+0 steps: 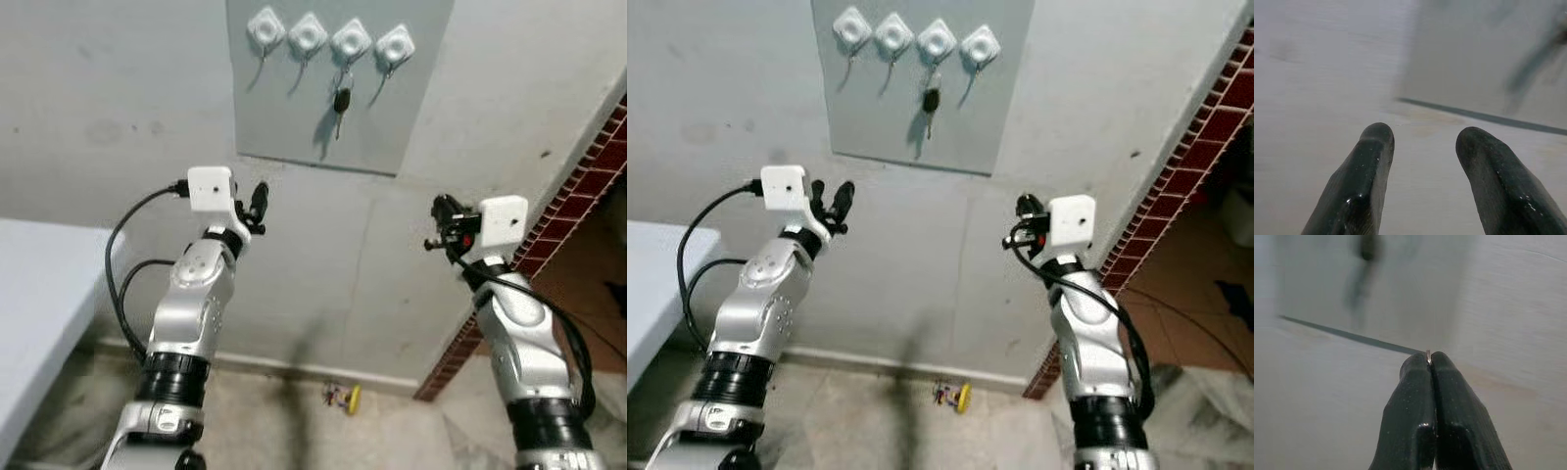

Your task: Hang keys on a hook

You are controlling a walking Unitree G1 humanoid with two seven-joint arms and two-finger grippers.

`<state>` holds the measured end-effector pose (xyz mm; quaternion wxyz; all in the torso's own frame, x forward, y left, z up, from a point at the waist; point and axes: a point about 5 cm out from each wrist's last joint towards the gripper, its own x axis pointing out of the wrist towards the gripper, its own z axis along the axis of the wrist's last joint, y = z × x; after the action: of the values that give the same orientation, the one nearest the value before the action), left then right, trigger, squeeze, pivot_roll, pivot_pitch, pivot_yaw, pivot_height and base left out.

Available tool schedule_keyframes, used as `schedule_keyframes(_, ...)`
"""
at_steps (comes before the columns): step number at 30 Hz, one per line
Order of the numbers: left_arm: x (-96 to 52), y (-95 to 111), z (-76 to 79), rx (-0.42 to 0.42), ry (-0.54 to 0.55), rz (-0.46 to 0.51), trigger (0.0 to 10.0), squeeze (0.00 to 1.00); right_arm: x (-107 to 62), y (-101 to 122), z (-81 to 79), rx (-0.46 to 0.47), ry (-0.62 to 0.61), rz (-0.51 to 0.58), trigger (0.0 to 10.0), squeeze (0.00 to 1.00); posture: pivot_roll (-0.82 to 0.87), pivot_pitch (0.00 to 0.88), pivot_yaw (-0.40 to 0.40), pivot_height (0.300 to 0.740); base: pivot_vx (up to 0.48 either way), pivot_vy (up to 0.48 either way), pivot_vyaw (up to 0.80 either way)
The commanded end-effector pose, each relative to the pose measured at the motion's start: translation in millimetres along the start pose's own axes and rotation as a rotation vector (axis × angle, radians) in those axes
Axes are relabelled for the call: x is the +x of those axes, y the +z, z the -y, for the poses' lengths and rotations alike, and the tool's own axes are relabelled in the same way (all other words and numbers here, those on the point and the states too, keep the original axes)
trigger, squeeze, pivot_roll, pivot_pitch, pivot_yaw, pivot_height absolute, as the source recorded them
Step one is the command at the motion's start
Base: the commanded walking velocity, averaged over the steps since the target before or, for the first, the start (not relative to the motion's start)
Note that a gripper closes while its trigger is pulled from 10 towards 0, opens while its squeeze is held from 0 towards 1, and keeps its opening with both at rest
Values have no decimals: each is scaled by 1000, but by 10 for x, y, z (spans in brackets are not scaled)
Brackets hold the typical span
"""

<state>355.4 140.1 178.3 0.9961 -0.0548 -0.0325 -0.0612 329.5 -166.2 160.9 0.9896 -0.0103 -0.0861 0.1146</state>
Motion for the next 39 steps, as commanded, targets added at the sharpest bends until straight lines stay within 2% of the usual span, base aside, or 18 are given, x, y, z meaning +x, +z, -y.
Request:
schedule_keyframes(1,7,50,101,3,-34,30,10000,0,2,69,60,-13,-8,20,10000,0,27,19,-72,740,0,0,0)
schedule_keyframes(8,17,26,115,7,-38,-6,10000,0,2,77,68,-12,-4,22,10000,0,27,14,-72,740,0,0,0)
schedule_keyframes(21,-19,9,97,16,-54,-4,10000,0,-46,70,58,-5,-5,37,10000,0,28,10,-70,740,0,0,0)
schedule_keyframes(24,-149,-12,97,20,-95,12,10000,0,-155,88,90,48,-16,62,10000,0,26,17,-69,740,0,0,0)
schedule_keyframes(28,-277,-63,65,32,-112,-1,10000,0,-242,69,131,30,-20,52,10000,0,25,38,-70,740,0,0,0)
schedule_keyframes(39,-459,-135,7,18,-106,-34,10000,0,-357,50,101,44,-20,36,10000,0,26,63,-72,740,22,0,0)
